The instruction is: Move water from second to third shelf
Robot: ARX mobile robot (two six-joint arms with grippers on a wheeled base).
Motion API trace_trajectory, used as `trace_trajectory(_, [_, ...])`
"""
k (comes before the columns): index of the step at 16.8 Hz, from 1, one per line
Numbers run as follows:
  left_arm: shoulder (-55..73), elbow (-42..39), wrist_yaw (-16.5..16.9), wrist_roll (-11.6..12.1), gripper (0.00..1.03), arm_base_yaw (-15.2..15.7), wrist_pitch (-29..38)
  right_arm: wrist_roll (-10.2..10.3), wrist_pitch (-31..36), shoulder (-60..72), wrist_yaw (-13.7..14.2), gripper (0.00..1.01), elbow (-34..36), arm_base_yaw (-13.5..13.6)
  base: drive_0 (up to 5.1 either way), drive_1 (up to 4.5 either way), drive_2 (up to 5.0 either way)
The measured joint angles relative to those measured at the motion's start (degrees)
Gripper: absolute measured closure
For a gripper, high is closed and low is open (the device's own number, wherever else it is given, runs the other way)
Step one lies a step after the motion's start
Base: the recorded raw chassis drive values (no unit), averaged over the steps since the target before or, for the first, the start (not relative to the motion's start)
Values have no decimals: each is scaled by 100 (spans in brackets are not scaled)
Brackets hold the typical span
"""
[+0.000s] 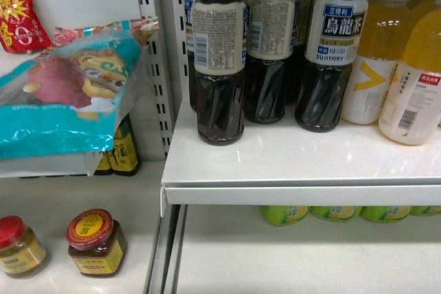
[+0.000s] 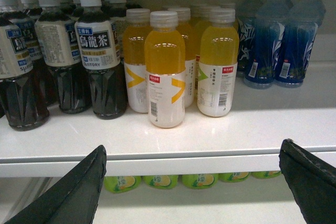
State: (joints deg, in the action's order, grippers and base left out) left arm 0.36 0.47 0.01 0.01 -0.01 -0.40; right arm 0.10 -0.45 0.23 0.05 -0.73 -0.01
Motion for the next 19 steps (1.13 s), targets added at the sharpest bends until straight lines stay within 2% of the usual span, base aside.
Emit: trace_trajectory(19, [0, 0, -4, 0, 5, 0, 11, -2, 15, 0, -7, 3, 0, 0, 0, 0, 0])
